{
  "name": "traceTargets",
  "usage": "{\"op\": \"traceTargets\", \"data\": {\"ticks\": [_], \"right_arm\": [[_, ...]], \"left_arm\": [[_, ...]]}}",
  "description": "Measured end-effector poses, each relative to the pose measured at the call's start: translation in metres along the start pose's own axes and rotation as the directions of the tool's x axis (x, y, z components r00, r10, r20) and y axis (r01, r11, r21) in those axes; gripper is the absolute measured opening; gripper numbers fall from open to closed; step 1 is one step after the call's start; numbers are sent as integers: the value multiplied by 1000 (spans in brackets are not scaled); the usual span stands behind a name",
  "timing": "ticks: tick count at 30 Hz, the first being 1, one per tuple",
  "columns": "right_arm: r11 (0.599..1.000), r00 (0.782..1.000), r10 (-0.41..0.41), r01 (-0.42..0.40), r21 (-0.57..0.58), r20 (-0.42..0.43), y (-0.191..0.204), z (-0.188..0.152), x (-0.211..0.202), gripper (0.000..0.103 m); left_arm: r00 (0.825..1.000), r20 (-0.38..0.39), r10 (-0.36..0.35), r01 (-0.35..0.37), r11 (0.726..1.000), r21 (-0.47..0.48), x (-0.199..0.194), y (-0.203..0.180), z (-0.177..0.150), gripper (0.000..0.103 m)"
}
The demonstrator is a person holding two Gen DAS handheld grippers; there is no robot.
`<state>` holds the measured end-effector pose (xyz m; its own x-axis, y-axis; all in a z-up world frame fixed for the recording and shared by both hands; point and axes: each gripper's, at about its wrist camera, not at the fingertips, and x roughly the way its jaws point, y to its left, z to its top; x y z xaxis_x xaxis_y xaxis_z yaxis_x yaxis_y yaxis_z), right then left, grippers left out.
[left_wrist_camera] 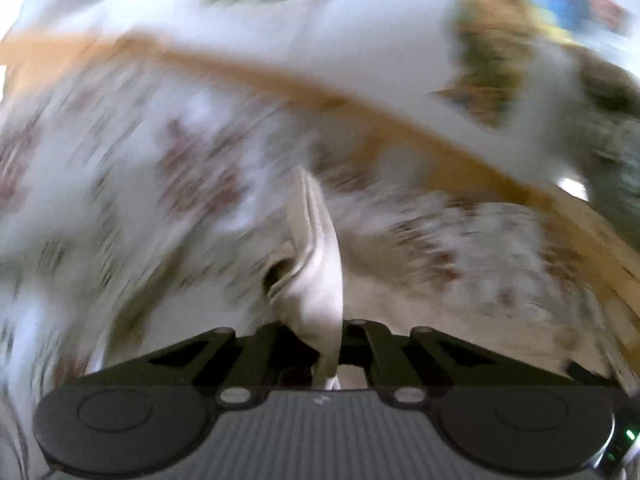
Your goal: Fold large clothes
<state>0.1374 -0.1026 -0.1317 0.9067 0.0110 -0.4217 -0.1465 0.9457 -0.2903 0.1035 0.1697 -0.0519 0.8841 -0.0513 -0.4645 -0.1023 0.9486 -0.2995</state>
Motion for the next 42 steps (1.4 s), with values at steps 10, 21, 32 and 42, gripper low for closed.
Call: {"op": "traceTargets", "data": {"ticks": [10,21,32,42], "right_arm": [[940,997,10,-36,340,76,-92,35,-67,76],[135,859,402,-400,907,319,-231,-73,-135,76],[-199,694,547,-435,878,468,-224,-96,-89,76],[-347,634,551,-418,840,543,-205,-96,-77,78]], "left_arm": [[960,-17,-279,247,821,515,-24,-170,54,1],[896,-281,-344,444,653,614,-6,-278,-42,1],[942,-175,-285,330,702,632,-5,-256,-26,1],[884,-271,-381,444,506,739,-31,-266,-61,1]]}}
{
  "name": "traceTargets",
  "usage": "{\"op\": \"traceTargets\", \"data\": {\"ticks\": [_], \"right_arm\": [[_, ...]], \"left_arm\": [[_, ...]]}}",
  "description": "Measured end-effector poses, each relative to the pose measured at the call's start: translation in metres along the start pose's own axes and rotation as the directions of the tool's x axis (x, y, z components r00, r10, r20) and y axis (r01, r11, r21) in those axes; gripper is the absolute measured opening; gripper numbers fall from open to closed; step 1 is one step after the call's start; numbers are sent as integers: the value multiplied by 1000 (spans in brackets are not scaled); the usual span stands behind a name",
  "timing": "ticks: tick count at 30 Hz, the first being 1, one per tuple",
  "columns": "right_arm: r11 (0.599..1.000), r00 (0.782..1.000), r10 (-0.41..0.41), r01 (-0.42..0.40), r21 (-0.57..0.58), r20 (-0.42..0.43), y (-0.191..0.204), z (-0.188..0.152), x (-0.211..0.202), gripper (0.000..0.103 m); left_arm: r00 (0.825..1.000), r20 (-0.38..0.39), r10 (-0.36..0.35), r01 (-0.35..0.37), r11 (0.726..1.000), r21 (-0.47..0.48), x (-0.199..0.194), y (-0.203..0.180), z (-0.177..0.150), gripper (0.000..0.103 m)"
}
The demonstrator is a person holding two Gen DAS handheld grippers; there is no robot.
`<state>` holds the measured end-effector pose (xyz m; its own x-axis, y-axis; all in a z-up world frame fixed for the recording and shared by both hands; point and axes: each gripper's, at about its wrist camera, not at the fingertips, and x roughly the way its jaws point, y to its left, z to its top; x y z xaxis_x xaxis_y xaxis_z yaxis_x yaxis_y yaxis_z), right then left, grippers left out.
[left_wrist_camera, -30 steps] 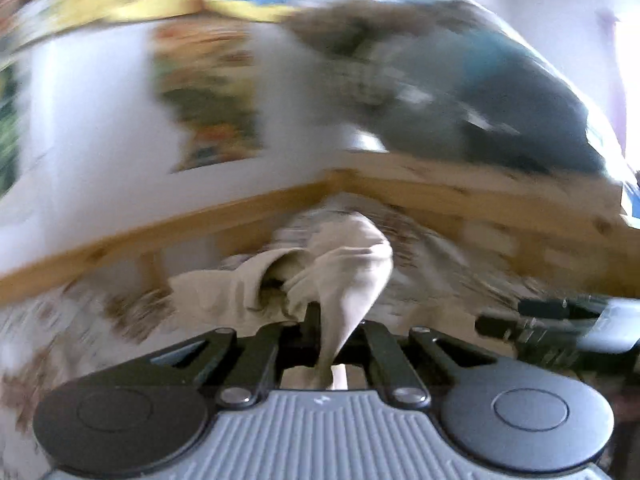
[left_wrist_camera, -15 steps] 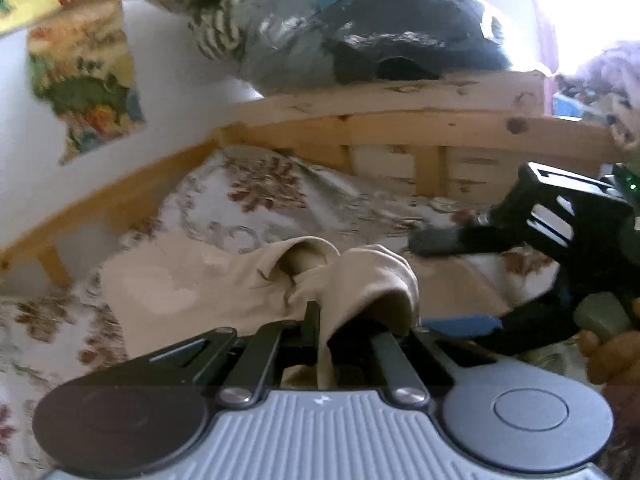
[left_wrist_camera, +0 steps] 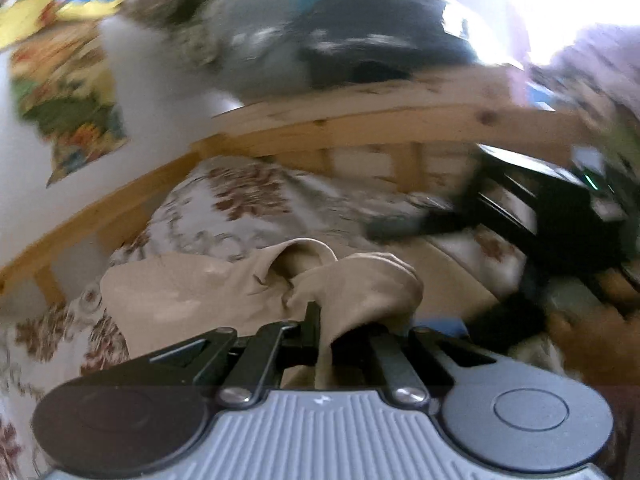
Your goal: Fold large clothes
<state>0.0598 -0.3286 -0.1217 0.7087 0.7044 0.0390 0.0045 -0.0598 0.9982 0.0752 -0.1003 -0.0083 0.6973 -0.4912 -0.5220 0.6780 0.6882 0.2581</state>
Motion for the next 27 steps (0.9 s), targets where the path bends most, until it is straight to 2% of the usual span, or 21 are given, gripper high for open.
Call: {"op": "traceTargets", "data": {"ticks": [2,5,7,9,13,17,18,19,21,24,26,27], "right_arm": [[1000,997,-22,22,-6,71,-1,2,-6,78],[995,986,-33,48,-87,165,10,7,-16,78],[982,981,-68,97,-160,182,19,8,-18,78],[962,975,-137,173,-210,176,21,7,-14,77],[921,952,-273,300,-248,138,11,5,6,58],[890,935,-346,352,-288,76,3,-2,19,56],[883,933,-355,356,-307,61,4,-6,22,51],[864,925,-374,372,-341,62,6,-9,26,36],[814,906,-411,415,-407,103,10,-16,27,20],[774,898,-415,432,-462,144,16,-23,30,13],[727,886,-426,456,-513,183,22,-30,33,11],[705,879,-430,469,-532,206,25,-32,35,10]], "left_arm": [[999,-15,-36,37,997,72,-4,-13,-8,1],[994,-49,-101,109,977,185,-7,-35,-22,1],[991,-71,-115,130,957,258,-8,-50,-32,1],[988,-89,-125,146,947,287,-6,-60,-40,1],[980,-111,-165,187,955,231,-3,-58,-44,1],[974,-119,-191,211,961,181,-2,-52,-45,2],[974,-124,-191,211,961,176,-2,-52,-46,2],[973,-127,-194,214,962,168,-1,-52,-47,3],[973,-118,-197,214,965,153,-2,-51,-47,5],[973,-100,-210,221,967,125,-9,-50,-48,11],[968,-80,-238,243,967,75,-18,-43,-51,21],[965,-58,-255,257,965,46,-25,-39,-53,23]]}}
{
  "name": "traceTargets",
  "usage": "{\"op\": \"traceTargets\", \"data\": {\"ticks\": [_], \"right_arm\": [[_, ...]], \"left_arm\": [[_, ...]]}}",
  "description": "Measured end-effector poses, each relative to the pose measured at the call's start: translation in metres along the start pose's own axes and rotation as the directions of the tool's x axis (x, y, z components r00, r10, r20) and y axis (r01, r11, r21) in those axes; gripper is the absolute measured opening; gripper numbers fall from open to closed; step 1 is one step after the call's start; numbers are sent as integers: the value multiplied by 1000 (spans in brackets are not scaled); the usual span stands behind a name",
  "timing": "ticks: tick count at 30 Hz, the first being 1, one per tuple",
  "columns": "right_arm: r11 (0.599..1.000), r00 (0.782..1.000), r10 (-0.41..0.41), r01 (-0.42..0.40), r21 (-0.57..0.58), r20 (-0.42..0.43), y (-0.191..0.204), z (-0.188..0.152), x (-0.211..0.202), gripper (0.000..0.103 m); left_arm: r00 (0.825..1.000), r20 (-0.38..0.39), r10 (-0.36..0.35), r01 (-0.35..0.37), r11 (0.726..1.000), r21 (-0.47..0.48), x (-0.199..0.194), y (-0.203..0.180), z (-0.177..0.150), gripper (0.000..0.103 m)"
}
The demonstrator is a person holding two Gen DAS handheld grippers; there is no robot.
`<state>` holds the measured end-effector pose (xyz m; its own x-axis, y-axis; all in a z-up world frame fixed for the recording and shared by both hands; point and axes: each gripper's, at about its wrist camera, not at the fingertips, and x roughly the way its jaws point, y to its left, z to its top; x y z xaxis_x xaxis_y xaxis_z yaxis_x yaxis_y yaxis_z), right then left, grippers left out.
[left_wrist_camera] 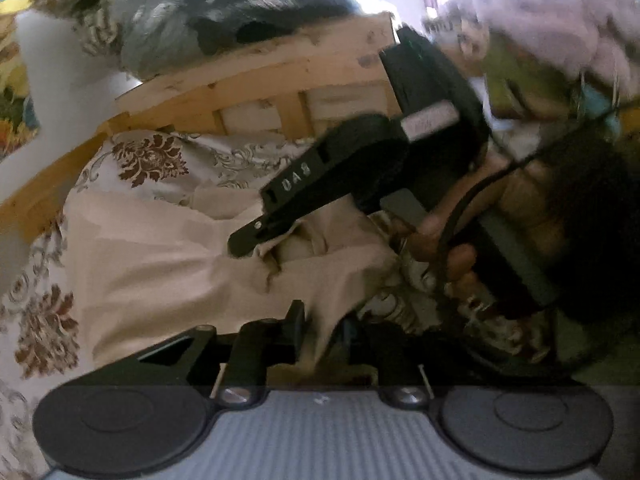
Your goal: Fold large clothes
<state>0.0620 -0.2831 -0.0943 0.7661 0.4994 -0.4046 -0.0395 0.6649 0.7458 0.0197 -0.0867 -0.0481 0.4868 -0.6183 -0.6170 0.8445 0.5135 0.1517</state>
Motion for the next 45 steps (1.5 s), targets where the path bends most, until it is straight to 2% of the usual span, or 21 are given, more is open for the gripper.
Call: {"op": "traceTargets", "data": {"ticks": [2,5,8,12,15,18,19,20,22,24,26,28,33,34,35,36,37,39,42,43,45], "right_arm": [[996,998,-45,47,-72,33,7,0,-2,8],[972,988,-109,128,-195,107,21,3,-11,7],[920,970,-164,216,-327,179,33,5,-23,5],[751,920,-305,392,-531,248,46,-4,-23,1],[672,887,-384,459,-581,256,42,-8,-13,1],[507,822,-473,548,-665,318,43,-18,6,0],[464,805,-494,563,-684,328,41,-21,12,0],[457,800,-502,568,-684,329,39,-22,15,0],[446,791,-514,576,-685,330,37,-24,20,0],[431,788,-517,577,-694,334,39,-26,20,0],[421,779,-521,590,-689,349,42,-27,18,11],[432,763,-524,622,-654,379,46,-23,11,35],[578,787,-462,617,-534,409,59,11,-7,40],[601,798,-444,602,-526,407,61,19,-5,44],[641,826,-416,562,-522,379,63,28,-1,50],[691,863,-389,505,-517,322,62,37,7,68],[747,901,-365,433,-505,233,59,45,19,76],[816,940,-324,335,-471,107,50,52,44,77],[818,912,-410,373,-438,12,34,52,76,71],[829,914,-405,369,-420,3,28,50,78,43],[863,930,-366,328,-384,-29,21,47,78,14]], "left_arm": [[999,23,-34,35,999,-36,-13,5,-5,36],[997,60,-39,44,996,-73,-37,17,-12,37],[993,117,26,-6,987,-164,-61,35,-18,49],[979,148,143,-75,917,-392,-74,75,-26,62],[981,29,190,-151,853,-500,-52,104,-28,62],[991,-76,110,-134,800,-585,-18,129,-37,58],[992,-100,72,-118,779,-616,-9,134,-43,56],[992,-120,41,-110,758,-643,-1,139,-47,56],[989,-139,43,-123,758,-640,6,141,-50,56],[988,-150,47,-129,788,-602,7,140,-49,56],[987,-154,53,-134,802,-582,7,135,-50,56],[987,-152,56,-134,810,-571,11,133,-50,56],[988,-145,57,-129,822,-555,13,130,-50,56],[988,-145,59,-130,824,-551,13,130,-50,56],[988,-146,59,-130,825,-551,14,131,-50,56],[988,-146,59,-130,824,-552,13,131,-50,56],[988,-146,58,-130,822,-555,13,131,-51,56],[987,-148,58,-132,818,-560,13,132,-52,56],[987,-151,59,-136,812,-568,13,133,-52,56],[986,-154,60,-138,809,-571,13,132,-51,56],[984,-163,67,-149,810,-567,13,131,-49,56]]}}
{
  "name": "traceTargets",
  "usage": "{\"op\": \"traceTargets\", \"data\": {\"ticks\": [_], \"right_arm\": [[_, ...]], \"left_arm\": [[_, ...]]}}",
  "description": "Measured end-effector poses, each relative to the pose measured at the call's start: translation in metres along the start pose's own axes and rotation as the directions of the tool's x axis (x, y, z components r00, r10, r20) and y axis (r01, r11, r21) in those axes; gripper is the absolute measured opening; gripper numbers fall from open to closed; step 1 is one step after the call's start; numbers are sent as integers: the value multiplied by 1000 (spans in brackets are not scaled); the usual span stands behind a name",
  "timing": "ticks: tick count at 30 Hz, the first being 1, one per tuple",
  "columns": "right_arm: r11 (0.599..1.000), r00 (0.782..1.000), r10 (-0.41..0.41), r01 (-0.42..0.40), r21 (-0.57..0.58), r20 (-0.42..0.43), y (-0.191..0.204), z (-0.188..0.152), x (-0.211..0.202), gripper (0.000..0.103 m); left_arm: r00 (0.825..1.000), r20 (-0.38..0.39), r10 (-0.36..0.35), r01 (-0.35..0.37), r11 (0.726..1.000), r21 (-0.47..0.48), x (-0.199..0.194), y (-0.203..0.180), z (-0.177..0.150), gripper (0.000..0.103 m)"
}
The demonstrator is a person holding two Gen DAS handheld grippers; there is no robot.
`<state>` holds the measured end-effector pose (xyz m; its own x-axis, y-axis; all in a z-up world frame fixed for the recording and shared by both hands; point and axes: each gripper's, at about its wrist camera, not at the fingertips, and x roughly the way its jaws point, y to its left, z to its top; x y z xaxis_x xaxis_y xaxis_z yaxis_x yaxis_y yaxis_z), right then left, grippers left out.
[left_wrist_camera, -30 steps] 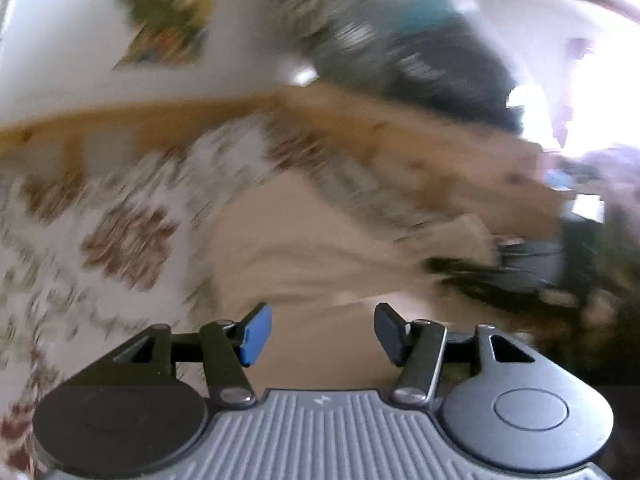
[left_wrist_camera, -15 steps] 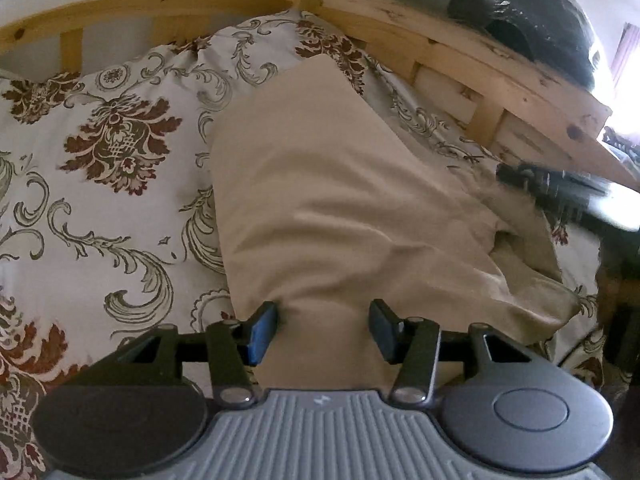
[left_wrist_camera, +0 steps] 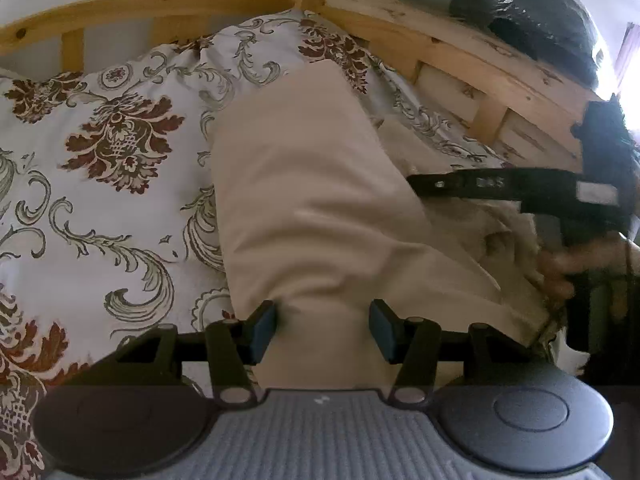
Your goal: Fold large clothes
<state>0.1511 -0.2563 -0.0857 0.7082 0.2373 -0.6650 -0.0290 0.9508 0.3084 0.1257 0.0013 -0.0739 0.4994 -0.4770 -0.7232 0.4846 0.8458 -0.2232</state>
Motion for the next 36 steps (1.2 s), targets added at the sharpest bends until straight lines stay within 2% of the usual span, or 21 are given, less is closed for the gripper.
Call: {"op": "traceTargets", "data": {"ticks": [1,3,6,8,9,10,12,14,15,18,19,20,21,22,24,26,28,29,30,33,36], "right_arm": [[1000,1000,1,-1,-25,29,3,-3,-5,6],[997,997,-7,13,-77,77,11,-7,-19,2],[977,975,-107,140,-162,196,23,-10,-51,0],[927,944,-181,257,-274,275,38,-8,-70,0],[901,936,-205,295,-318,288,41,-9,-73,0],[882,931,-229,323,-344,286,42,-9,-72,0],[868,927,-269,351,-352,260,33,-15,-62,0],[829,913,-326,401,-391,245,23,-33,-41,0],[809,909,-343,414,-418,236,21,-44,-30,1],[751,904,-371,427,-503,213,21,-63,-4,1],[739,900,-379,434,-515,216,22,-62,-1,2],[746,899,-381,438,-503,218,23,-60,-1,3],[757,899,-379,438,-484,220,24,-59,-2,6],[766,897,-376,442,-467,233,25,-57,-8,15],[758,884,-375,466,-457,281,32,-55,-18,25],[745,864,-353,491,-450,358,41,-51,-33,35],[741,845,-316,504,-443,432,53,-43,-41,51],[749,844,-282,491,-445,456,59,-38,-43,54],[762,854,-243,462,-454,460,65,-32,-40,59],[768,880,-166,398,-502,444,74,-21,-20,60],[798,932,-155,314,-515,328,59,-16,19,61]], "left_arm": [[1000,-2,7,-7,1000,11,0,-2,1,56],[1000,-2,16,-15,999,51,-2,-10,3,56],[1000,13,-16,15,995,99,-8,-22,9,56],[1000,17,-23,21,994,110,-9,-29,13,57],[999,21,-31,29,995,97,-10,-28,14,57],[999,31,-42,39,997,71,-12,-25,14,56],[995,84,-48,48,999,1,-20,-16,10,56],[989,142,-42,45,999,-19,-27,-7,4,55],[989,147,-29,32,999,-21,-28,-4,3,55],[997,75,-13,18,998,-65,-14,8,3,51],[998,63,-20,26,996,-88,-11,12,2,51],[998,52,-25,30,994,-102,-7,15,2,51],[999,44,-27,32,994,-108,-6,19,1,51],[999,39,-28,33,993,-114,-5,21,0,51],[999,35,-37,42,991,-129,-3,25,-2,50],[998,36,-55,59,990,-126,-2,26,-1,45],[998,37,-42,46,993,-106,-1,22,-1,45],[999,40,-32,36,995,-89,0,19,0,45],[999,41,-24,27,997,-71,0,15,1,45],[999,40,-13,14,999,-42,2,11,2,45],[999,34,-19,21,998,-60,3,13,3,49]]}}
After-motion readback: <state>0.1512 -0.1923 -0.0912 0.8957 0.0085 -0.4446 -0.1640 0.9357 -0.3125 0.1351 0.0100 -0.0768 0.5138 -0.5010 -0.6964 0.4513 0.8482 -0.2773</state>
